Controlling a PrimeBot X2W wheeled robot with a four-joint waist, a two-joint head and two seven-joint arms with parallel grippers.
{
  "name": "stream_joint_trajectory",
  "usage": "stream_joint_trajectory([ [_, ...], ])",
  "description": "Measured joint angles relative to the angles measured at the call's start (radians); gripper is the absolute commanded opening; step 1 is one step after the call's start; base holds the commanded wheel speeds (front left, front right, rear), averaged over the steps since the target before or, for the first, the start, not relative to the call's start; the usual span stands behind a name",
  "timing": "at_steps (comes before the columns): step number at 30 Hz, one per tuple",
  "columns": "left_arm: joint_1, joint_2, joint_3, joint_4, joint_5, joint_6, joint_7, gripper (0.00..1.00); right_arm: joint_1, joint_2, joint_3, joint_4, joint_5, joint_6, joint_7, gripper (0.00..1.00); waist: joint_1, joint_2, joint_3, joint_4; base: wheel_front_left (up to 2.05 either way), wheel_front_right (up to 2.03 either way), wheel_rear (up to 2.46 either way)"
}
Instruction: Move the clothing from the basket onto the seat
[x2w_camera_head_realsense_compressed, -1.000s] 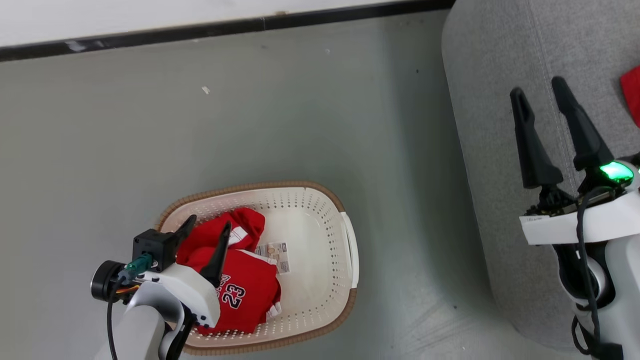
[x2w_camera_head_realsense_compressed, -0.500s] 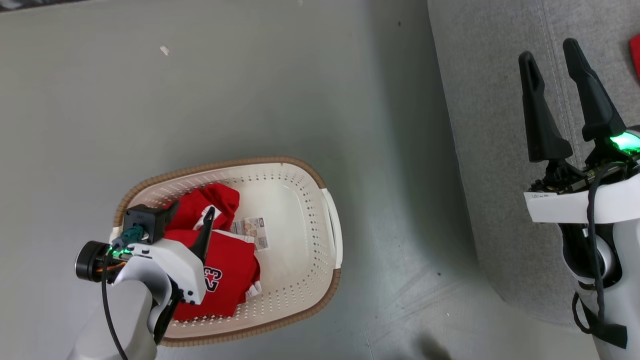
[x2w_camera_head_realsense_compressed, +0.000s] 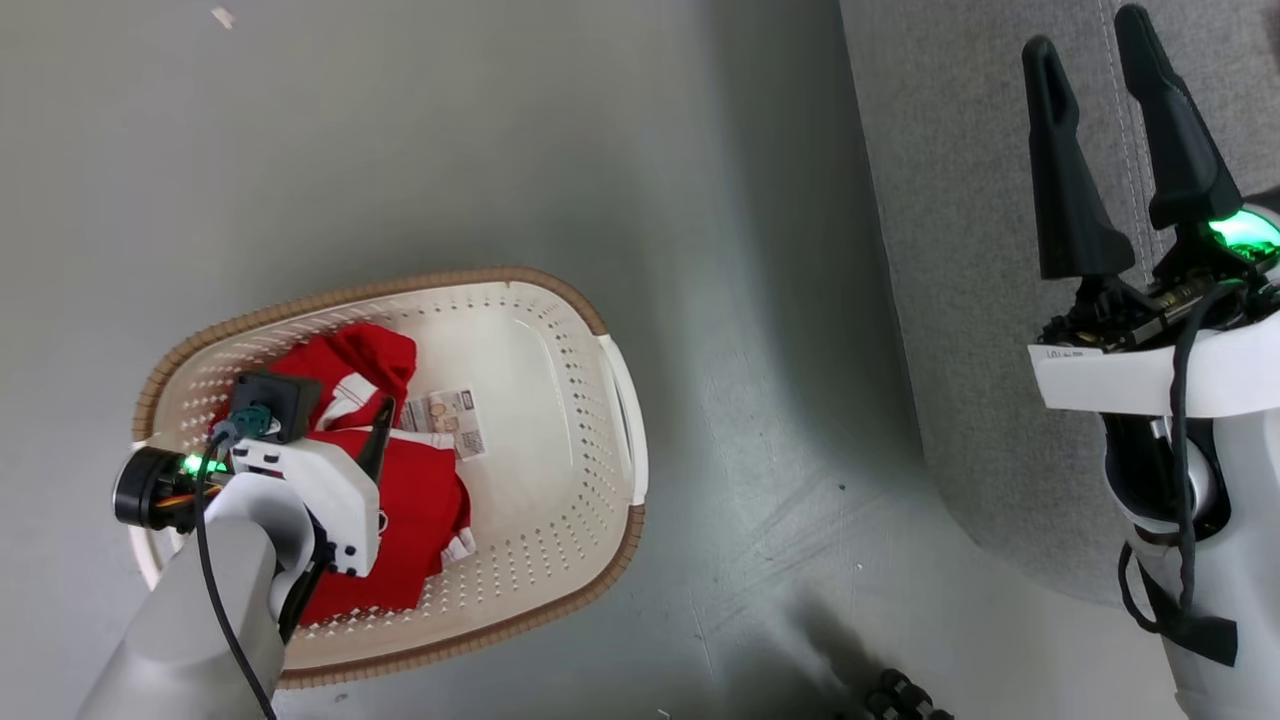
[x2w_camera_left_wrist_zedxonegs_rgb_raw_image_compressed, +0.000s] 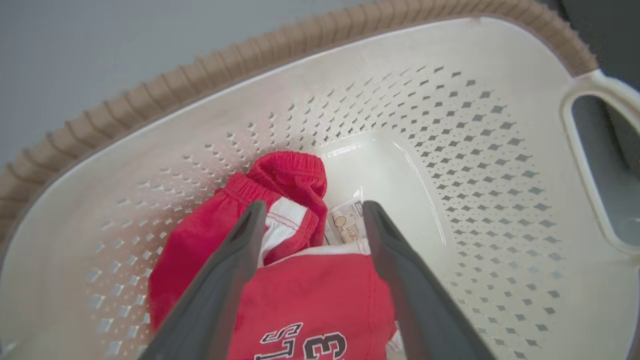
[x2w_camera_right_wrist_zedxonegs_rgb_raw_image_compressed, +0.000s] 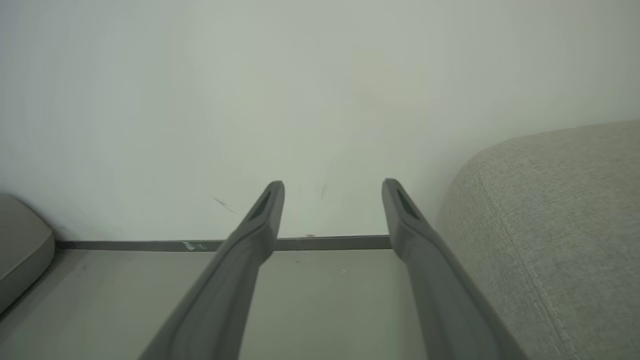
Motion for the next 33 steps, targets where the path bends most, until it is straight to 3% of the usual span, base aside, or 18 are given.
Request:
stream_joint_trajectory([
  [9,-0.063,0.009,0.010,0.075,0.006,0.011,0.022,1.00,-0.035,0.028,0.017,-0.005,0.005,0.000,0.000,1.00,0.0000,0.0000,0.065,-0.038,0.00,0.00,0.00],
  [18,-0.130,0.050,0.013,0.143,0.031,0.063,0.052,1.00,-0.067,0.053,0.030,-0.007,0.009,0.000,0.000,1.00,0.0000,0.0000,0.131,-0.082,0.00,0.00,0.00],
  [33,-0.210,0.100,-0.013,0.233,0.087,0.103,0.115,1.00,-0.123,0.083,0.060,-0.007,0.025,0.000,0.000,1.00,0.0000,0.0000,0.216,-0.151,0.00,0.00,0.00],
])
